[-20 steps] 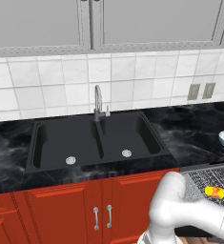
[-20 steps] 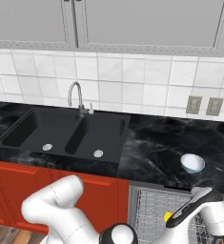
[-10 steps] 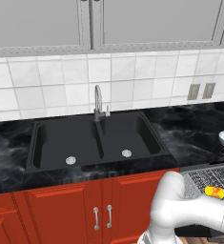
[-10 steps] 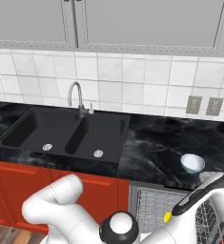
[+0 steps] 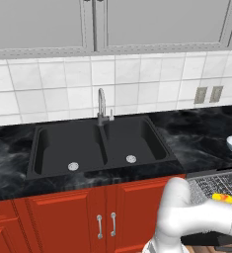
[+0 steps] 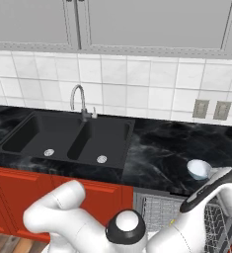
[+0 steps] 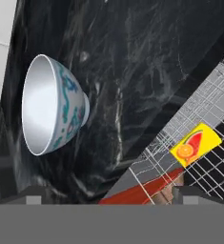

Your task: Pick up the cup and bowl from the counter, place them in the dishwasher, and close the dishwasher door.

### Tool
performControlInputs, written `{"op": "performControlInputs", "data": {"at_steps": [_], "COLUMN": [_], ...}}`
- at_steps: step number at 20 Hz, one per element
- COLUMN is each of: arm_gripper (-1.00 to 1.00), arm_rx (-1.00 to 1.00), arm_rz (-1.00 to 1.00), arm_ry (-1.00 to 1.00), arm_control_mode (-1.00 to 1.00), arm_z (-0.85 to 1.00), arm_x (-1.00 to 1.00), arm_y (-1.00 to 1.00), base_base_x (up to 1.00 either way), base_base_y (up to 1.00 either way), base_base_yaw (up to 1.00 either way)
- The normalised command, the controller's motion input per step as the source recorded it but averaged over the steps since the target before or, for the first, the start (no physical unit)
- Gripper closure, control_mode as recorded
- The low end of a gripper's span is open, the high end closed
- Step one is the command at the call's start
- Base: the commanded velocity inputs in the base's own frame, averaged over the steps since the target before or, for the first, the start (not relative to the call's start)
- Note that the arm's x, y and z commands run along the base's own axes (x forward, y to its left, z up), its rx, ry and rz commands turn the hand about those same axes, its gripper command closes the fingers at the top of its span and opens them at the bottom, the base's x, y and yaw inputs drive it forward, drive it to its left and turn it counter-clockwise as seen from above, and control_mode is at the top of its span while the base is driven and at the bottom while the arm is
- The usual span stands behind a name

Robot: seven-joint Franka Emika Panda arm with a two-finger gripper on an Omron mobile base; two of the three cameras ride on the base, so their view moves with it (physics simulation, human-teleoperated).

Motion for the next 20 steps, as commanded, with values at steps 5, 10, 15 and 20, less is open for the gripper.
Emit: {"op": "performControlInputs", "data": {"at_steps": [5, 10, 15, 20], "arm_gripper": [-1.00, -1.00, -1.00, -1.00], "arm_rx": [0.00, 0.00, 0.00, 0.00], "arm_rz": [0.00, -0.01, 0.00, 0.00], "arm_ry": [0.00, 0.00, 0.01, 0.05], "arm_control_mode": [-1.00, -1.00, -1.00, -1.00], "arm_z": [0.04, 0.19, 0.04, -0.08], "arm_x": [0.42, 0.36, 0.40, 0.43], "arm_y": [0.03, 0.00, 0.00, 0.00], "base_base_x": [0.00, 0.00, 0.00, 0.00], "base_base_y": [0.00, 0.00, 0.00, 0.00], "base_base_yaw": [0.00, 0.00, 0.00, 0.00]}}
